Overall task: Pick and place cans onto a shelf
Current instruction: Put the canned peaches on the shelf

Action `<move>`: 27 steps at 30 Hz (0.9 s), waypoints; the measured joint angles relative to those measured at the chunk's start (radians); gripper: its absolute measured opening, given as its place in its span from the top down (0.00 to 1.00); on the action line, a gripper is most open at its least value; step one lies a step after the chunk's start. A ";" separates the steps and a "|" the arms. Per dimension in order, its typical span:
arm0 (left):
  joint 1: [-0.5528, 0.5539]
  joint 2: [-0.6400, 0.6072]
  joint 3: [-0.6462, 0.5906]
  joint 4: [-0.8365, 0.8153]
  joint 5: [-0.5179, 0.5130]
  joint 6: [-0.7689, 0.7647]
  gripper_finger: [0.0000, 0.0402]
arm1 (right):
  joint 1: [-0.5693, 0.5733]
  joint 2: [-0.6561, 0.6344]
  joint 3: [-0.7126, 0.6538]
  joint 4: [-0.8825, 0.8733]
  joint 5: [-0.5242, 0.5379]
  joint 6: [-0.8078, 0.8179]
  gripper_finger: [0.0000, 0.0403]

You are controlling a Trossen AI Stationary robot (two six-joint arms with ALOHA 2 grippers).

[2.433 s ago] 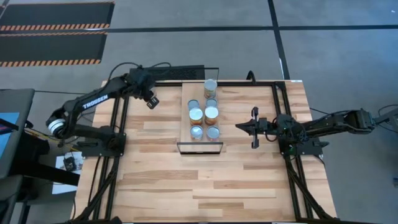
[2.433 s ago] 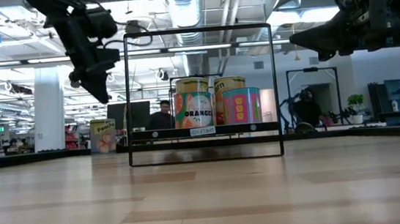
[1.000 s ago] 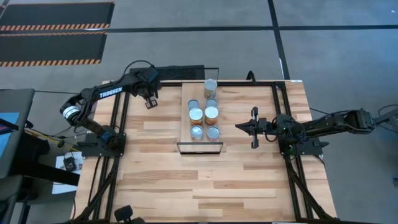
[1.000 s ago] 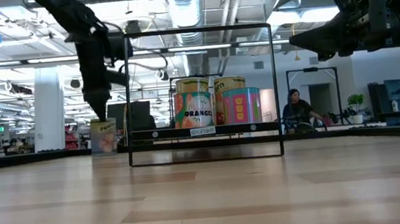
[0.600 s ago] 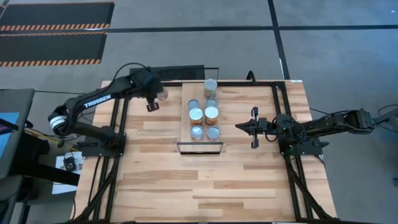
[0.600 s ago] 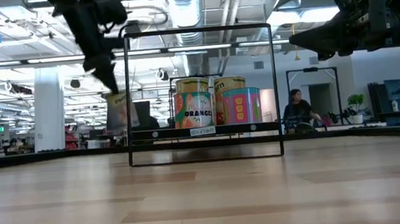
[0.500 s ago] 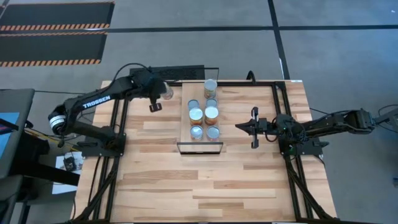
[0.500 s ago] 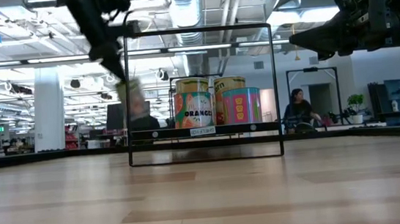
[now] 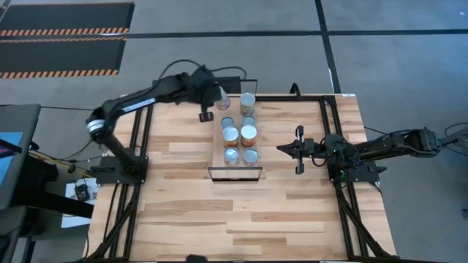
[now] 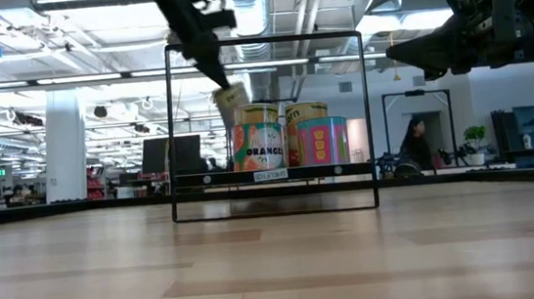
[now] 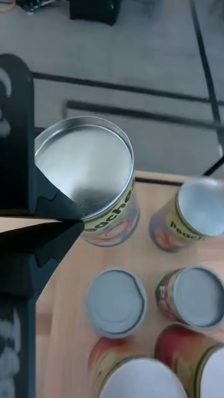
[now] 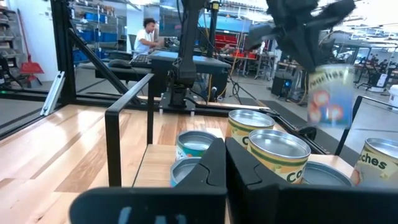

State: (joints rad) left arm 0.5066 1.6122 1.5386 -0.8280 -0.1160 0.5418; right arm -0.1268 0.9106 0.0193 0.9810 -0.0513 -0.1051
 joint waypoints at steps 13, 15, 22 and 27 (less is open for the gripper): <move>-0.005 0.288 0.225 -0.108 -0.014 0.049 1.00 | 0.000 0.000 0.000 0.000 0.000 -0.002 0.98; -0.005 0.296 0.226 -0.122 -0.004 0.049 1.00 | 0.000 0.000 0.000 0.000 0.000 -0.002 0.98; -0.015 0.306 0.226 -0.112 0.032 0.040 1.00 | 0.000 0.000 0.000 0.001 0.000 -0.007 0.98; -0.016 0.306 0.226 -0.097 0.043 0.022 1.00 | 0.000 0.000 0.000 0.002 0.000 -0.008 0.98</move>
State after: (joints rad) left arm 0.4906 1.9179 1.7645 -0.9252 -0.0728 0.5634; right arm -0.1271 0.9104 0.0193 0.9825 -0.0513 -0.1127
